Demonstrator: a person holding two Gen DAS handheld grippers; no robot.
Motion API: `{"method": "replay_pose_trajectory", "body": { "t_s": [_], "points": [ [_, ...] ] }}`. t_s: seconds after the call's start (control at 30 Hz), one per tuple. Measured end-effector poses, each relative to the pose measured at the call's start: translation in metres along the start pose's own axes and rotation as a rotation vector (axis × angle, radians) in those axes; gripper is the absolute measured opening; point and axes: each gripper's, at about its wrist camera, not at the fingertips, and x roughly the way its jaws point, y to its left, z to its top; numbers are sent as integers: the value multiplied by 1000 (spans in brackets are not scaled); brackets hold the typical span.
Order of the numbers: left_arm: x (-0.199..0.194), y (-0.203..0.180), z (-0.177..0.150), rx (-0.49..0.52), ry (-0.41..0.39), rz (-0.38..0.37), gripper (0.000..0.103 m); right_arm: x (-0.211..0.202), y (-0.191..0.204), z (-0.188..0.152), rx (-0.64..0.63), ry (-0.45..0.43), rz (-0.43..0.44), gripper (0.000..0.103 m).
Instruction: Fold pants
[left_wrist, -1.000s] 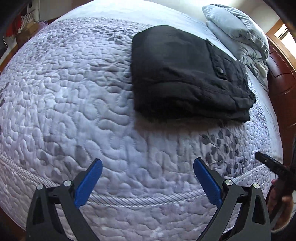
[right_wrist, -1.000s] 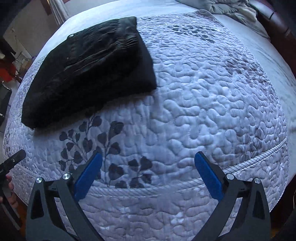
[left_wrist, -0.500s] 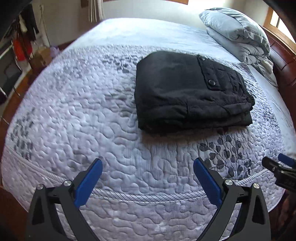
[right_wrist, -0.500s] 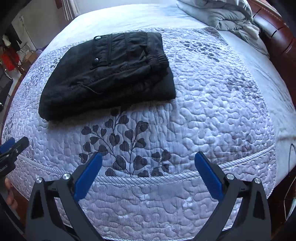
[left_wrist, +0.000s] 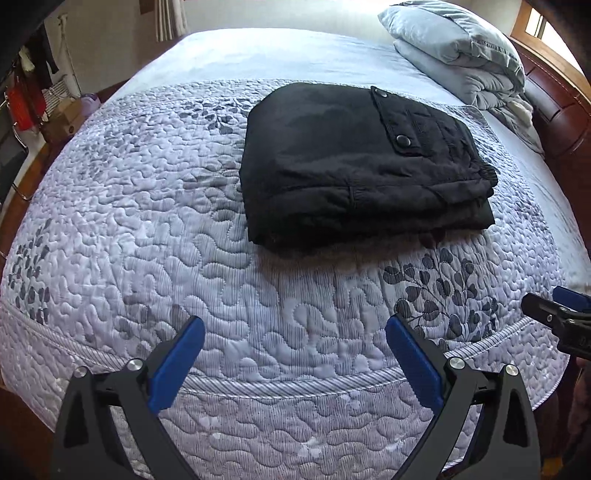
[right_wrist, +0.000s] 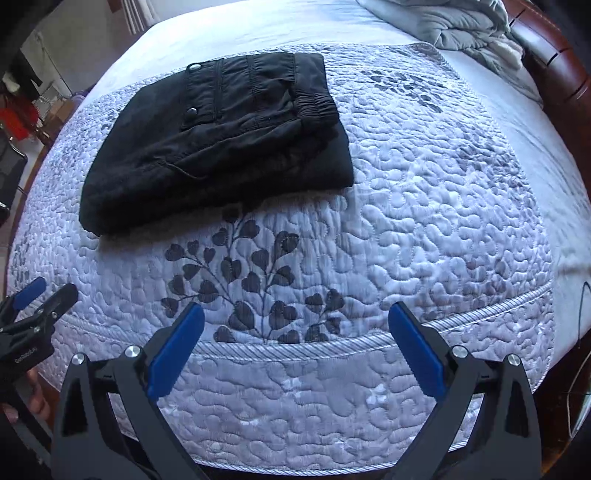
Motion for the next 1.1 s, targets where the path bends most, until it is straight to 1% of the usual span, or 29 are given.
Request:
{"method": "replay_pose_trajectory", "body": {
  "t_s": [0.17,0.47,0.73,1.1],
  "points": [
    [-6,-1,10,-8,-17,-13,99,-3,6,6,-20,-29,-17,100],
    [-14,-4,23,2,-51,-21,99,0,10,20,-29,-45,4,100],
    [-10,-6,31,22,-62,-5,99,11,8,30,-8,-41,-1,100],
    [-6,-8,43,47,-76,15,99,14,3,35,7,-51,-6,100]
  ]
}}
